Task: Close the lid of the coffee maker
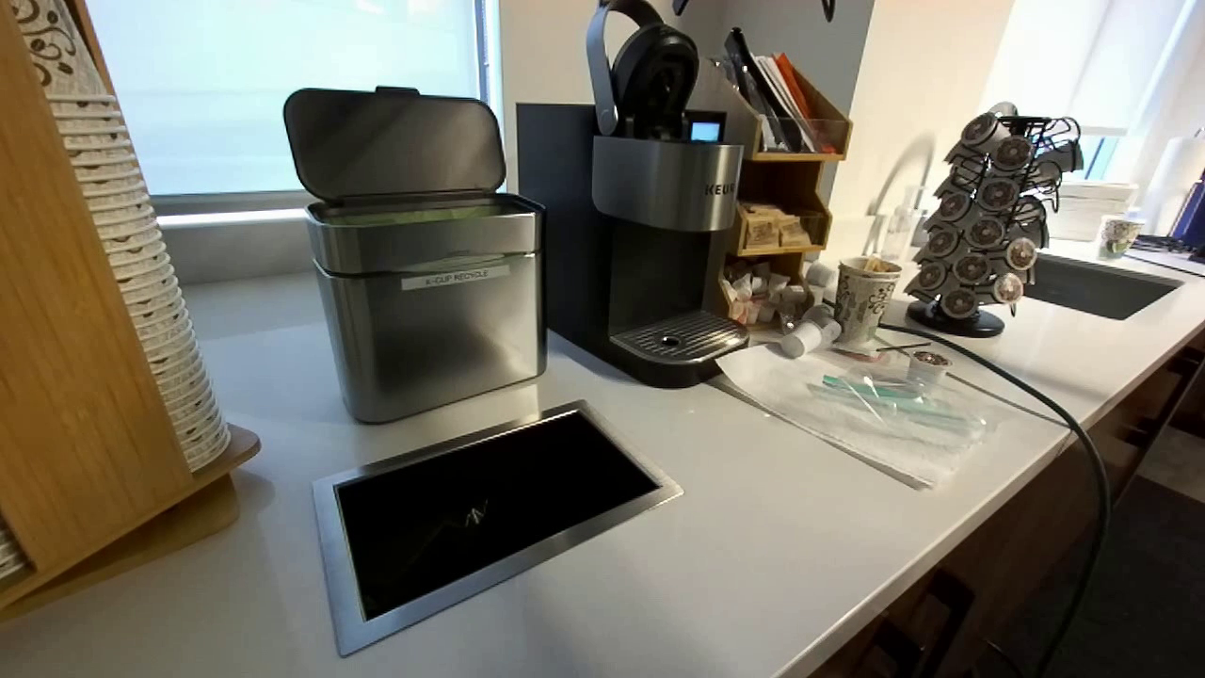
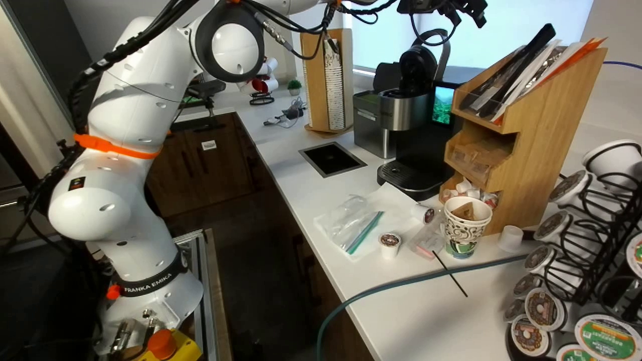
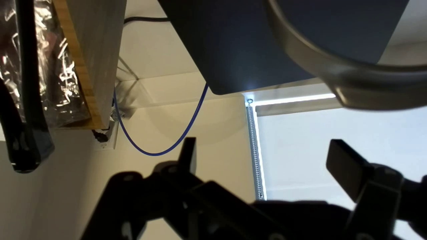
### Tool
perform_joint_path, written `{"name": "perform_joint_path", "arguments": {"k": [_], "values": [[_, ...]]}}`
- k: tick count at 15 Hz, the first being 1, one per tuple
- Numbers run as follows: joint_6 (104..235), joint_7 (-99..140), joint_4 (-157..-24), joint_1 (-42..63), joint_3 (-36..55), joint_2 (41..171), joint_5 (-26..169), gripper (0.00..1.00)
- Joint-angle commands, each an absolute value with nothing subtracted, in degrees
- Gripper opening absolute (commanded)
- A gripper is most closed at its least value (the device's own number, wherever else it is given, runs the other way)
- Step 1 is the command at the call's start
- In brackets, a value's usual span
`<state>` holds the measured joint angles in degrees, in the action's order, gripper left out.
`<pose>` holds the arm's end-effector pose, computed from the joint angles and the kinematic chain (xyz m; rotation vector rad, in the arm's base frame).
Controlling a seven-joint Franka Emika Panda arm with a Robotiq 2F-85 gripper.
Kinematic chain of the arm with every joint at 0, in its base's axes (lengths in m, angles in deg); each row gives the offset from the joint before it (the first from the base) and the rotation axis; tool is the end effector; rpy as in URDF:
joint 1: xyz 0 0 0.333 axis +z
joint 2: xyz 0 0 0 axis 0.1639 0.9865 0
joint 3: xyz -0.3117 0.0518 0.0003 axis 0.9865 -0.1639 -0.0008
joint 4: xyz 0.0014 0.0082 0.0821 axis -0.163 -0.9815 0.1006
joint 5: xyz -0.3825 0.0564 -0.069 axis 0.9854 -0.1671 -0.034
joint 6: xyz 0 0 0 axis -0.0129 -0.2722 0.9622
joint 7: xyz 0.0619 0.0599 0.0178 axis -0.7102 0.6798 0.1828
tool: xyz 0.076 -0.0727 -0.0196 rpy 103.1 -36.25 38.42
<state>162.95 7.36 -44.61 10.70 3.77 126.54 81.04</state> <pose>0.7633 0.0251 0.6526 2.8290 -0.2907 1.2083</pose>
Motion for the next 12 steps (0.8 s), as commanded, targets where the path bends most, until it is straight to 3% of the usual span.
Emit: {"name": "perform_joint_path", "arguments": {"k": [1, 12], "values": [[158.4, 6.6, -44.7, 11.0, 4.0, 125.9, 81.0, 1.0], [156.9, 6.8, -44.5, 10.7, 3.1, 125.1, 80.7, 1.0]]}}
